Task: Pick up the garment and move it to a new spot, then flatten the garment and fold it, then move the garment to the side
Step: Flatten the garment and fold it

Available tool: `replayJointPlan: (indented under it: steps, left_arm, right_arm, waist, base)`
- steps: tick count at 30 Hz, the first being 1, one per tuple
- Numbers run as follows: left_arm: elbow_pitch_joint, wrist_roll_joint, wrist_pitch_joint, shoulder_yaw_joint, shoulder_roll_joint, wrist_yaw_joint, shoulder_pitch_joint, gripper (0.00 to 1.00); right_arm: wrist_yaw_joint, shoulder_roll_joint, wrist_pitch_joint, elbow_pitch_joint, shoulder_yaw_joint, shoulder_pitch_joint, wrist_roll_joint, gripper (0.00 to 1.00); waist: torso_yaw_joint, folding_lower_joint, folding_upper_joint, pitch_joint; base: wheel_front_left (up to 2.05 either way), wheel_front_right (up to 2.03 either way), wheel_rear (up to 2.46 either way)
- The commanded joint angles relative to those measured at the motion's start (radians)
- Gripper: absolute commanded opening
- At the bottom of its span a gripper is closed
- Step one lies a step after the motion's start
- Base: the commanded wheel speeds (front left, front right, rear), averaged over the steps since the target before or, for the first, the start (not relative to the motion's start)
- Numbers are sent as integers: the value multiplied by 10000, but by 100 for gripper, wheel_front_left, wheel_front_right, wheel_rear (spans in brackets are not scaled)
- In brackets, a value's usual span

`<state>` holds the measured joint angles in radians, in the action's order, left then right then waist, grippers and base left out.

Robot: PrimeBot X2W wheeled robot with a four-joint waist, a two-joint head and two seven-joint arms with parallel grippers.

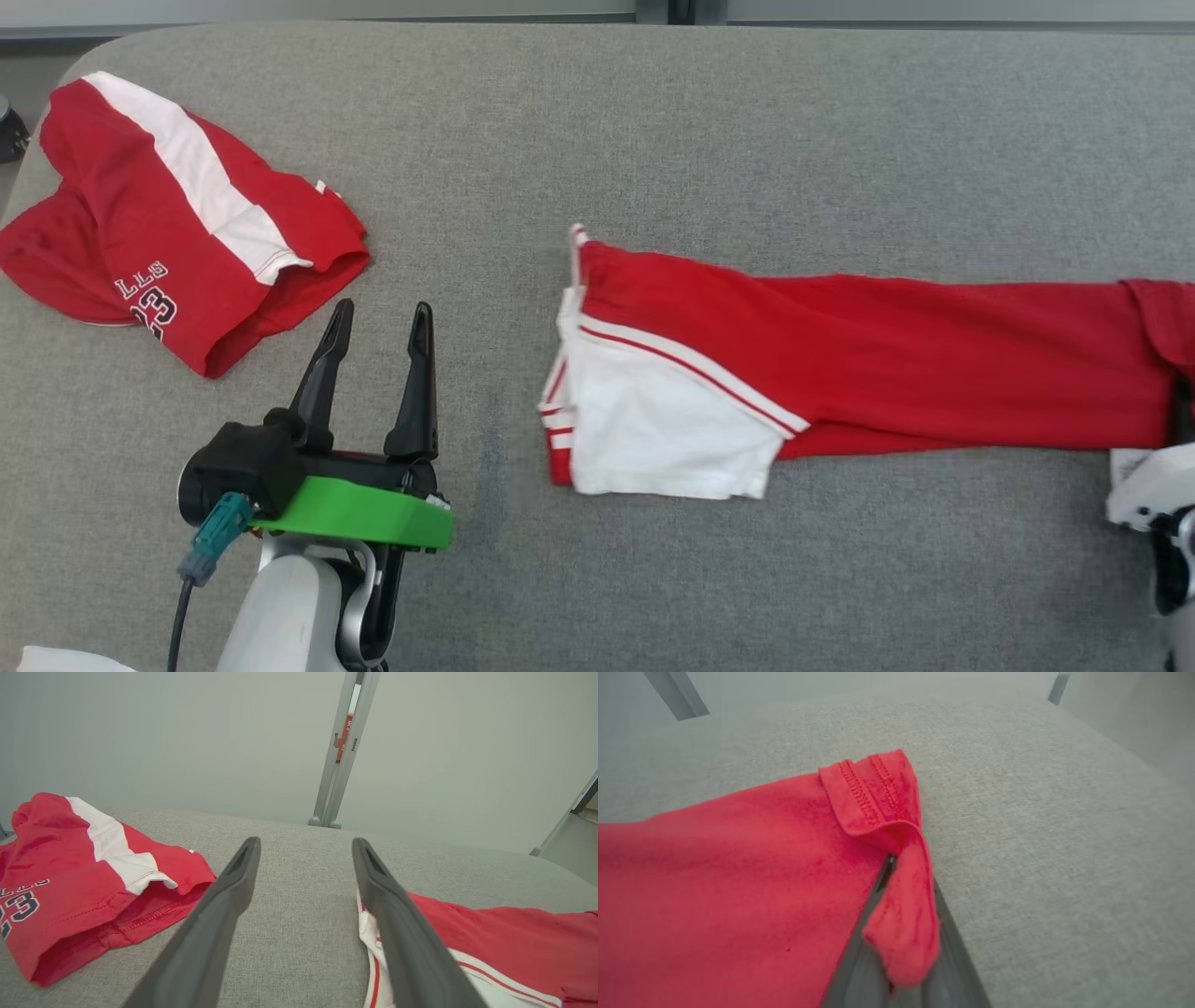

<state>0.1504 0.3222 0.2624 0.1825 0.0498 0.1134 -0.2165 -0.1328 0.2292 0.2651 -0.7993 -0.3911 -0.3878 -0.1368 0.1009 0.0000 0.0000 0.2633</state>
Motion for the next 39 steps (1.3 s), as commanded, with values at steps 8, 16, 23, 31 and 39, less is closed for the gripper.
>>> replayJointPlan:
  steps: [8,16,23,31,39]
  left_arm:
    - [26,158,32,-51,17,-50,111,100]
    - [28,322,32,24,17,-136,317,100]
    - [-8,476,32,49,15,-179,561,100]
    - [0,603,32,140,18,-237,712,100]
    - [6,617,32,145,16,-263,776,100]
  right_arm:
    - [33,547,-10,211,-1395,183,536,0]
    - [31,-142,-9,1665,-21,102,231,0]
    - [31,-883,-46,3129,2173,207,-382,0]
    - [30,-1505,-525,4125,4527,487,-829,0]
    - [30,-1728,-538,3518,5820,697,-993,0]
  waist:
    - [-104,0,0,-343]
    - [-213,0,0,-846]
    - [-79,0,0,-1170]
    - [395,0,0,-1302]
    - [968,0,0,-1322]
  base:
    - [0,0,0]
    - [0,0,0]
    - [0,0,0]
    - [0,0,0]
    - [0,0,0]
